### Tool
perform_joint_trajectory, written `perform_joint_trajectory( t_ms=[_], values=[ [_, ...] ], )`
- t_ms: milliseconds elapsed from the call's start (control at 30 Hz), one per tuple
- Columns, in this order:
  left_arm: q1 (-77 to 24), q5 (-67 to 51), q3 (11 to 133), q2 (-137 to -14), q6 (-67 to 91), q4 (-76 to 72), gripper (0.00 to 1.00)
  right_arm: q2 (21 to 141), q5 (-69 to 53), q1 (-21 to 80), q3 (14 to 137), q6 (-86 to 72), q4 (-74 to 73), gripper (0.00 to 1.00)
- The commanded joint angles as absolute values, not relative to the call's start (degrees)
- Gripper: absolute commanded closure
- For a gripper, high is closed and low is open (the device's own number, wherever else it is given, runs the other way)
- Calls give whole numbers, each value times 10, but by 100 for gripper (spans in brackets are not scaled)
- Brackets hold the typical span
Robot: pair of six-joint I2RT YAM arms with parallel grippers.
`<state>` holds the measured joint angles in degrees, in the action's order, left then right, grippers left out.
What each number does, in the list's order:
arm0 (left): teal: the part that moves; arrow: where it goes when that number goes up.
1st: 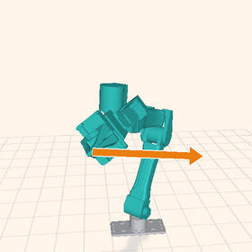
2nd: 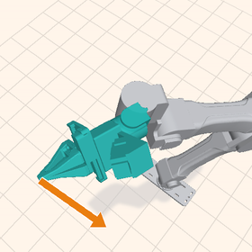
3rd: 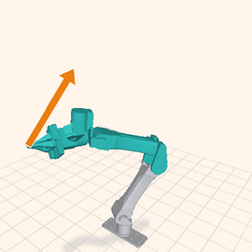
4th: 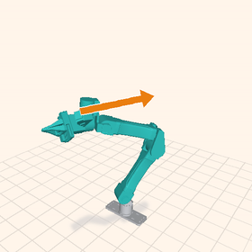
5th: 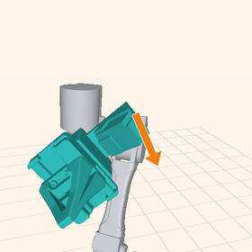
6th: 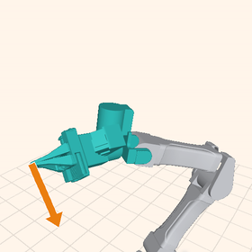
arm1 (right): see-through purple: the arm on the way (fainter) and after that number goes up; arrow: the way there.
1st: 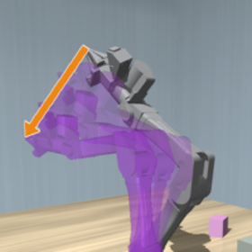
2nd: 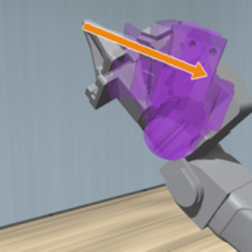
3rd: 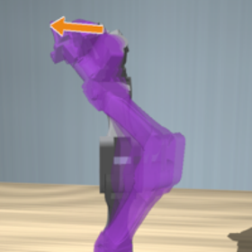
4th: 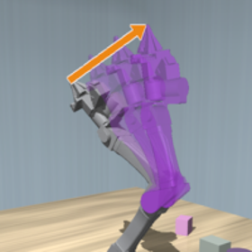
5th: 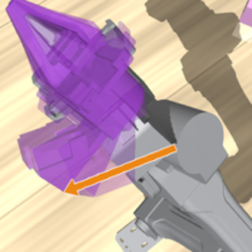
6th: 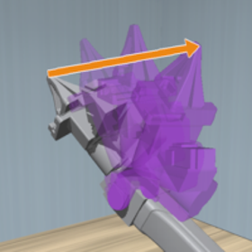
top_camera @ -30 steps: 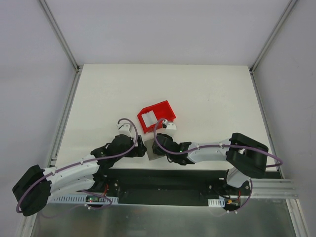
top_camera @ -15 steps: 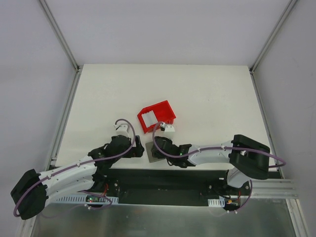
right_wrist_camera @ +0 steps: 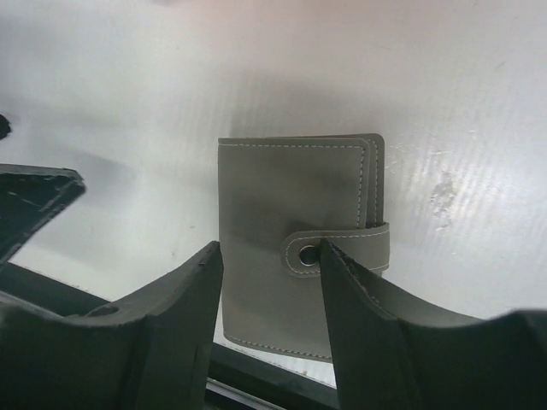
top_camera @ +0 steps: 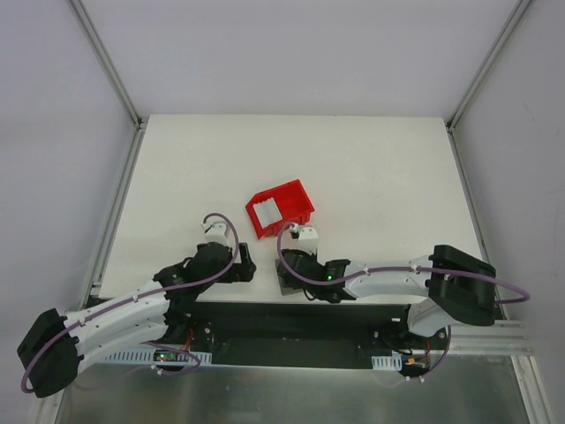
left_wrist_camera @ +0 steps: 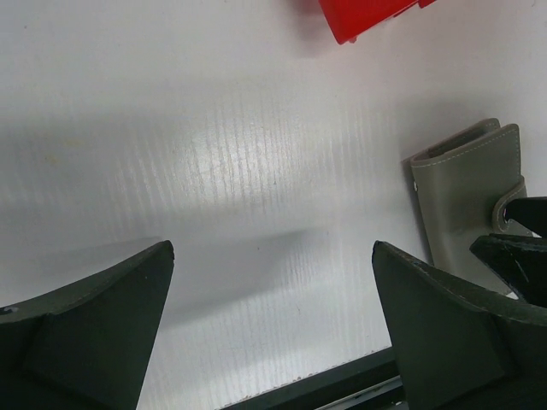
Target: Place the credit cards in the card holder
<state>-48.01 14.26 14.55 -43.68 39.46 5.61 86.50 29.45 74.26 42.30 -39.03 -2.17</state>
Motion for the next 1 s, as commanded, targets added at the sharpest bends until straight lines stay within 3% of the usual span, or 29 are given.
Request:
perform_joint_trajectory(
  t_ms=[0, 100, 300, 400, 733, 833, 967],
  values=[
    [-480, 170, 171, -412, 379, 77, 1, 849, 326, 744, 447, -360, -106, 42],
    [-458, 160, 184, -407, 372, 92, 1, 835, 342, 744, 470, -345, -138, 36],
    [-336, 100, 219, -411, 333, 102, 1, 759, 370, 716, 480, -304, -180, 8],
    [-304, 86, 252, -440, 312, 112, 1, 697, 352, 668, 455, -298, -184, 3],
    [-150, 46, 307, -453, 308, 134, 1, 498, 226, 417, 331, -253, -177, 4],
    [-78, 5, 312, -463, 319, 125, 1, 473, 189, 349, 323, -228, -178, 4],
    [-76, 1, 308, -489, 318, 125, 1, 493, 164, 295, 338, -194, -191, 4]
  ],
)
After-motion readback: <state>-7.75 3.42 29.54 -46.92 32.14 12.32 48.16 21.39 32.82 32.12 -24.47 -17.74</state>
